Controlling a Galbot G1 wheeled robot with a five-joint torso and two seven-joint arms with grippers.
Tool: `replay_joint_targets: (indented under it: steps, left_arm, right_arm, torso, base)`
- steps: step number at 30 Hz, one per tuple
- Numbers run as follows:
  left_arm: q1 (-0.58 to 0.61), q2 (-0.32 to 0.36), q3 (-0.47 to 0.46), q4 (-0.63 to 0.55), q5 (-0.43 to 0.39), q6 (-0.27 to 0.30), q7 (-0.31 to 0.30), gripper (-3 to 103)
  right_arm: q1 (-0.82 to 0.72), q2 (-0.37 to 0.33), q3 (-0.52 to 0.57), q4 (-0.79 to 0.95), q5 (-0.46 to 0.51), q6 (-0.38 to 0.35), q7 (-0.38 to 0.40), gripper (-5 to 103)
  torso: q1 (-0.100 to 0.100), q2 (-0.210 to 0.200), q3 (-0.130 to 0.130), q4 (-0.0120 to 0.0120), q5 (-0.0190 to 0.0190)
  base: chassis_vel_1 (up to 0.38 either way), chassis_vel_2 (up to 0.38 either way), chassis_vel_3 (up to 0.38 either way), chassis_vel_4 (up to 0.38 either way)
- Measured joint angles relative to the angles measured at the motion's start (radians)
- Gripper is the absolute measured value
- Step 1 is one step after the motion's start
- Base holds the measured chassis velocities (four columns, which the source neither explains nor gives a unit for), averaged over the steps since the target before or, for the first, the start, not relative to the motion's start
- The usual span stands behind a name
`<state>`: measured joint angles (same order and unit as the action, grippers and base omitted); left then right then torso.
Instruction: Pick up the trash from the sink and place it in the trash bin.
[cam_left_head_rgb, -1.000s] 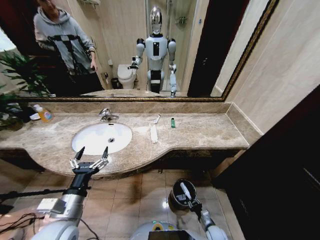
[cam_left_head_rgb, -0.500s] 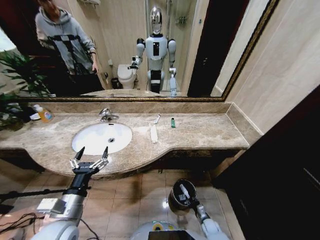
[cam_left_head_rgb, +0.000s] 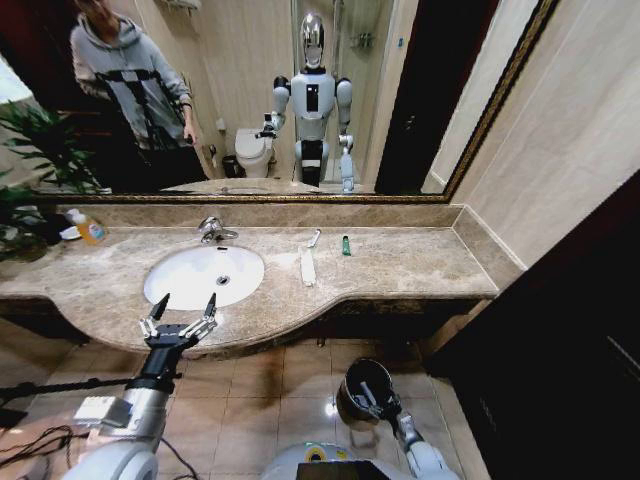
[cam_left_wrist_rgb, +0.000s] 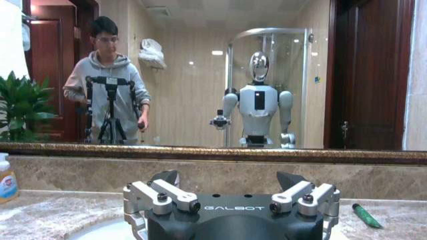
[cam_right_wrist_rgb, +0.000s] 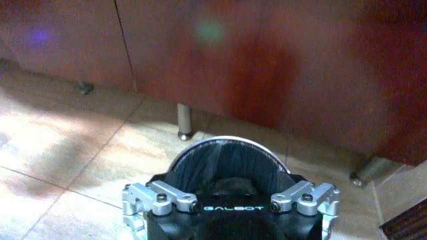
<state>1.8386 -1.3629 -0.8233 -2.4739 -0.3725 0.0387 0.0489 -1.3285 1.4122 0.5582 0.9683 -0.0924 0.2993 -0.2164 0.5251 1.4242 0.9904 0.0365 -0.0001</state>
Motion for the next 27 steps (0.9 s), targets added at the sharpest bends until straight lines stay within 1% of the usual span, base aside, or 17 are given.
replay_joint_targets:
  steps: [2,3,6,8,9,10,11,13,14,16,17,18,19,22,23,25,27]
  left_arm:
    - [0.0,0.0,0.0,0.0,0.0,0.0,0.0,100]
    - [0.0,0.0,0.0,0.0,0.0,0.0,0.0,100]
    - [0.0,0.0,0.0,0.0,0.0,0.0,0.0,100]
    - [0.0,0.0,0.0,0.0,0.0,0.0,0.0,100]
    - [0.0,0.0,0.0,0.0,0.0,0.0,0.0,100]
    - [0.0,0.0,0.0,0.0,0.0,0.0,0.0,100]
    - [0.0,0.0,0.0,0.0,0.0,0.0,0.0,100]
    - [0.0,0.0,0.0,0.0,0.0,0.0,0.0,100]
    - [0.0,0.0,0.0,0.0,0.0,0.0,0.0,100]
    - [0.0,0.0,0.0,0.0,0.0,0.0,0.0,100]
    - [0.0,0.0,0.0,0.0,0.0,0.0,0.0,100]
    - [0.0,0.0,0.0,0.0,0.0,0.0,0.0,100]
    - [0.0,0.0,0.0,0.0,0.0,0.0,0.0,100]
    - [0.0,0.0,0.0,0.0,0.0,0.0,0.0,100]
    - [0.0,0.0,0.0,0.0,0.0,0.0,0.0,100]
    - [0.0,0.0,0.0,0.0,0.0,0.0,0.0,100]
    - [0.0,0.0,0.0,0.0,0.0,0.0,0.0,100]
  right_arm:
    - [-0.034,-0.01,0.002,0.069,-0.01,0.014,-0.001,100]
    - [-0.034,-0.01,0.002,0.069,-0.01,0.014,-0.001,100]
    - [-0.081,-0.022,0.01,0.143,-0.02,0.048,0.008,100]
    - [-0.098,-0.027,0.013,0.172,-0.013,0.056,0.011,100]
    - [-0.128,-0.032,0.017,0.223,0.015,0.055,0.011,100]
    - [-0.165,-0.037,0.018,0.291,0.074,0.035,0.008,100]
    - [-0.165,-0.037,0.018,0.291,0.074,0.035,0.008,100]
    - [-0.259,-0.045,0.024,0.448,0.21,-0.026,0.005,100]
    - [-0.303,-0.047,0.028,0.521,0.257,-0.048,0.005,100]
    - [-0.329,-0.048,0.031,0.566,0.28,-0.058,0.007,100]
    - [-0.387,-0.05,0.041,0.677,0.318,-0.078,0.016,100]
    - [-0.415,-0.05,0.048,0.739,0.329,-0.088,0.022,100]
    - [-0.415,-0.05,0.048,0.739,0.329,-0.088,0.022,100]
    - [-0.458,-0.051,0.062,0.944,0.347,-0.122,0.035,100]
    - [-0.458,-0.051,0.062,0.944,0.347,-0.122,0.035,100]
    - [-0.46,-0.064,0.058,1.046,0.357,-0.162,0.037,100]
    - [-0.455,-0.07,0.052,1.072,0.358,-0.172,0.037,100]
  torso:
    - [0.0,0.0,0.0,0.0003,0.0]
    - [0.0,0.0,0.0,0.0003,0.0]
    - [0.0,0.0,0.0,0.0003,0.0003]
    - [0.0,0.0,0.0,0.0002,0.0002]
    - [0.0,0.0,0.0,0.0003,0.0001]
    - [0.0,0.0,0.0,0.0003,0.0003]
    - [0.0,0.0,0.0,0.0003,0.0003]
    - [0.0,0.0,0.0,0.0003,0.0002]
    - [0.0,0.0,0.0,0.0001,0.0001]
    - [0.0,0.0,0.0,0.0,0.0001]
    - [0.0,0.0,0.0,0.0,-0.0002]
    - [0.0,0.0,0.0,0.0,-0.0002]
    - [0.0,0.0,0.0,0.0,-0.0002]
    - [0.0,0.0,0.0,0.0002,-0.0001]
    - [0.0,0.0,0.0,0.0002,-0.0001]
    - [0.0,0.0,0.0,0.0002,-0.0001]
    - [0.0,0.0,0.0,0.0003,-0.0002]
  base:
    - [0.0,0.0,0.0,0.0]
    - [0.0,0.0,0.0,0.0]
    - [0.0,0.0,0.0,0.0]
    - [0.0,0.0,0.0,0.0]
    - [0.0,0.0,0.0,0.0]
    - [0.0,0.0,0.0,0.0]
    - [0.0,0.0,0.0,0.0]
    - [0.0,0.0,0.0,0.0]
    - [0.0,0.0,0.0,0.0]
    - [0.0,0.0,0.0,0.0]
    - [0.0,0.0,0.0,0.0]
    - [0.0,0.0,0.0,0.0]
    - [0.0,0.0,0.0,0.0]
    - [0.0,0.0,0.0,0.0]
    - [0.0,0.0,0.0,0.0]
    - [0.0,0.0,0.0,0.0]
    - [0.0,0.0,0.0,0.0]
